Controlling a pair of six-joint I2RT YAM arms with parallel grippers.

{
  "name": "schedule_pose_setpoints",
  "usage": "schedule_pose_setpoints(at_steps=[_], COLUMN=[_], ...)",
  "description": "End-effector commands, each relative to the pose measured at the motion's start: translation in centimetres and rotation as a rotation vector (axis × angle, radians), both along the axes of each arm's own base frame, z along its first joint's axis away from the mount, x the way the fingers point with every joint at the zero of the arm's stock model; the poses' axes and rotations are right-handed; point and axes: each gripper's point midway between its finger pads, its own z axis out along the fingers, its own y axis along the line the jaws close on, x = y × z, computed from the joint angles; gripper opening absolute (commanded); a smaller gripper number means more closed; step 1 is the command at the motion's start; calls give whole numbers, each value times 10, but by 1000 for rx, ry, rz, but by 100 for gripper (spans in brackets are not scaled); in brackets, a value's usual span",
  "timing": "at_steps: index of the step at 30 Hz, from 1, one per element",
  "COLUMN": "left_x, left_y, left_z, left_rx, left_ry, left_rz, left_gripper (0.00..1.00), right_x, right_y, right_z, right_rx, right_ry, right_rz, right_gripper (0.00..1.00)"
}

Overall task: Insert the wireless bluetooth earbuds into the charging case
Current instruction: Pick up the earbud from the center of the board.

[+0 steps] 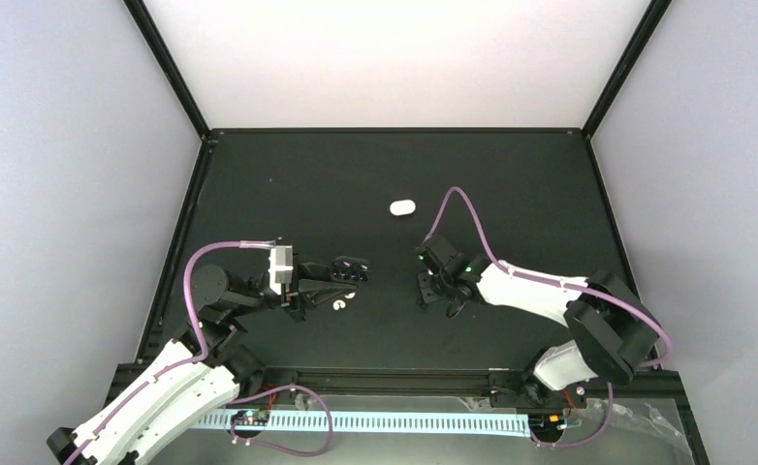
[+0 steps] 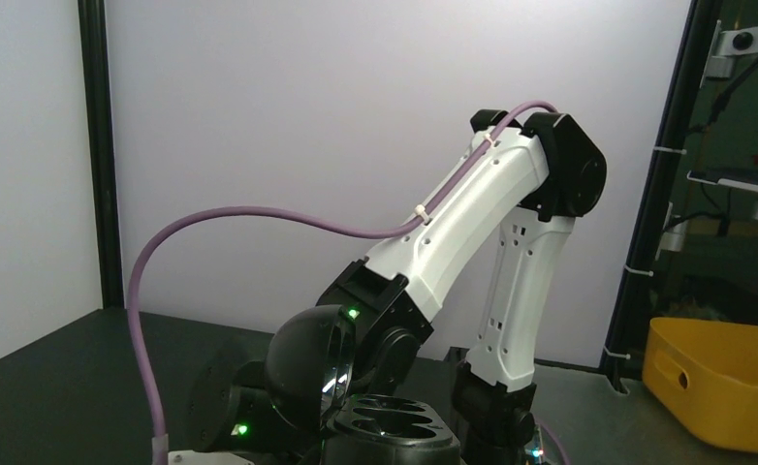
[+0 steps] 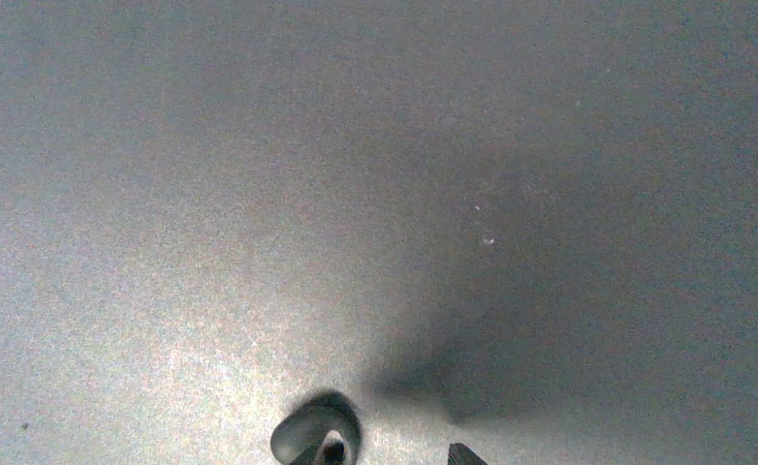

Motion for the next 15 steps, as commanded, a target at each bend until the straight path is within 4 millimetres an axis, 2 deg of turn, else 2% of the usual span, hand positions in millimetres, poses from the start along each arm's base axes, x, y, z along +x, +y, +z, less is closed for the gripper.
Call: schedule_pose_setpoints(at_steps=[1, 15], left_x=[-1, -2], left_y=[1, 1], left_z=[12, 12], left_rx=[-10, -10], left_ry=[-30, -29], left_rz=[7, 5], left_gripper=[2, 2], right_x=[7, -10], right_y=[6, 17], right_z=[0, -16], right_rx=[-16, -60], right_ry=[-9, 37], right_rz=[38, 121], right_gripper=[32, 32])
